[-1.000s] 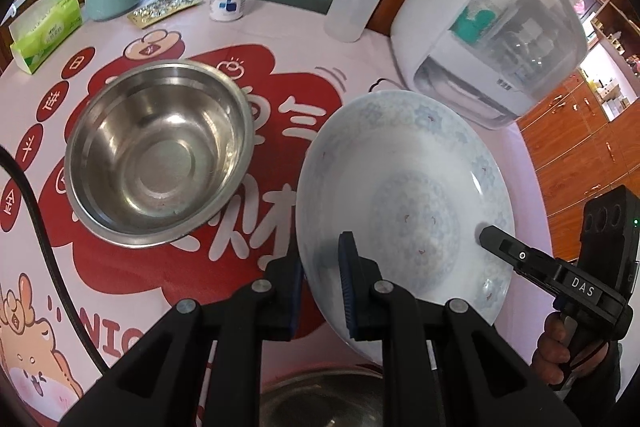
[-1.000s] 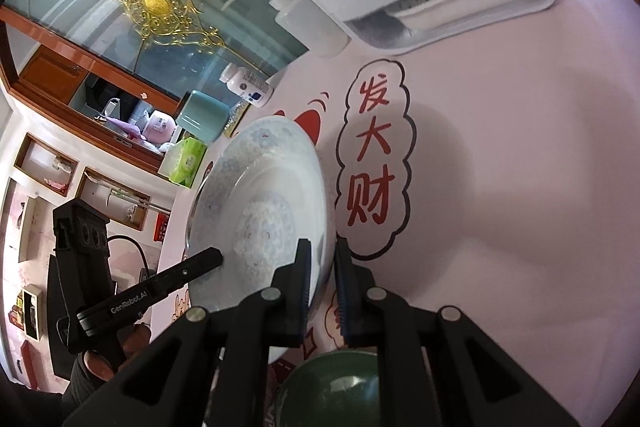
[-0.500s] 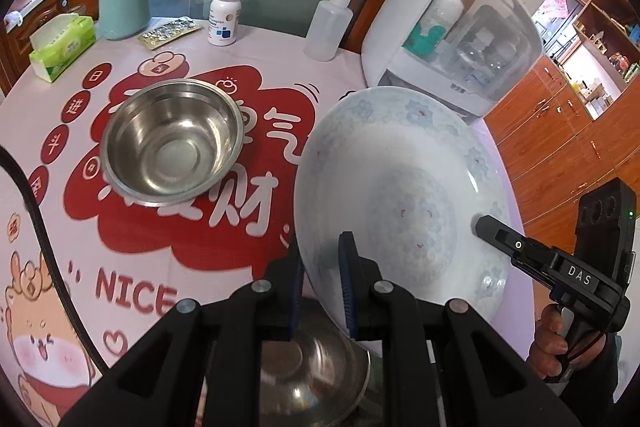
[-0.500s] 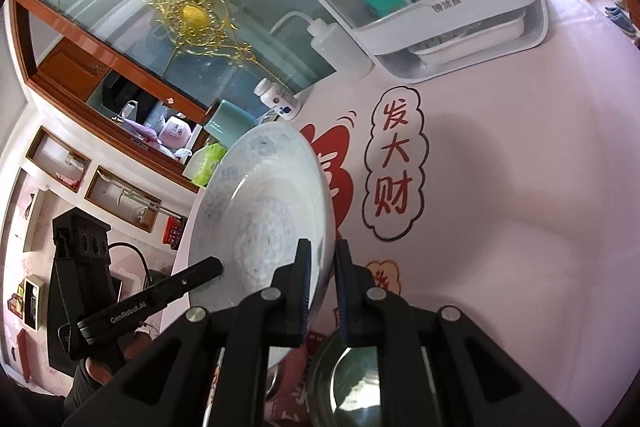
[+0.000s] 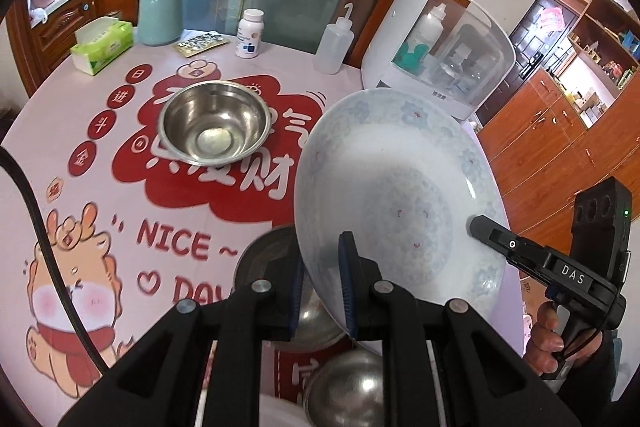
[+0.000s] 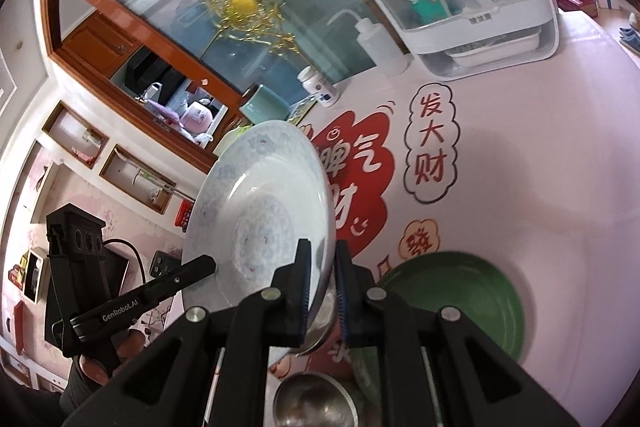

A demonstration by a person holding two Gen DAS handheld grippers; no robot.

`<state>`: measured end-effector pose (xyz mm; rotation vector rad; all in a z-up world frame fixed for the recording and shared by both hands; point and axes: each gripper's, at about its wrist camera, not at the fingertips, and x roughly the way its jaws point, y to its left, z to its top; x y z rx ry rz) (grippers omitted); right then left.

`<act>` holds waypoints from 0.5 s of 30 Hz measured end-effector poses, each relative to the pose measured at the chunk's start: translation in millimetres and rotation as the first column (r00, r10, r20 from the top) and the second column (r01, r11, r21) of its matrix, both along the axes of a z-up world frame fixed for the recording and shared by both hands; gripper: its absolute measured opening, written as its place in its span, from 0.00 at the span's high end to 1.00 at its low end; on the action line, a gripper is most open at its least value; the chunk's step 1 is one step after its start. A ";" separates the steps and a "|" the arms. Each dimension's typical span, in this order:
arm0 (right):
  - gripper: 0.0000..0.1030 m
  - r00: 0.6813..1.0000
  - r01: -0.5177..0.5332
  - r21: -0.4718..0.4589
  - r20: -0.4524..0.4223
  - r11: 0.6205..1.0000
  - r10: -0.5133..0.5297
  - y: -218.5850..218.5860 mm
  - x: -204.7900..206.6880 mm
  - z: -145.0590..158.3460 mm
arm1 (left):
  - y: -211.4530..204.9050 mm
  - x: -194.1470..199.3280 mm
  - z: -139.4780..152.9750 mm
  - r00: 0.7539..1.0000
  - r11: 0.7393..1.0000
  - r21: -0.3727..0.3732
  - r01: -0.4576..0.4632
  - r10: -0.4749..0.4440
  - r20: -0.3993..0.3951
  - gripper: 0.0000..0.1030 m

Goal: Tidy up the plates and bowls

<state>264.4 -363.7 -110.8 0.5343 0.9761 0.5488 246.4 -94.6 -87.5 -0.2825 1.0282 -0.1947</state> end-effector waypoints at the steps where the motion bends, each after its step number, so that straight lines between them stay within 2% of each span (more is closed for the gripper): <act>1: 0.89 1.000 -0.002 0.000 0.002 1.000 0.002 1.4 -3.2 2.1 | 1.9 -5.8 2.1 1.000 1.000 0.001 -0.001 0.001 0.001 0.86; 15: 0.89 0.999 -0.021 -0.017 -0.024 1.000 0.021 37.9 -77.5 10.8 | 34.8 -81.4 17.6 1.000 1.000 0.021 0.001 -0.002 0.010 0.86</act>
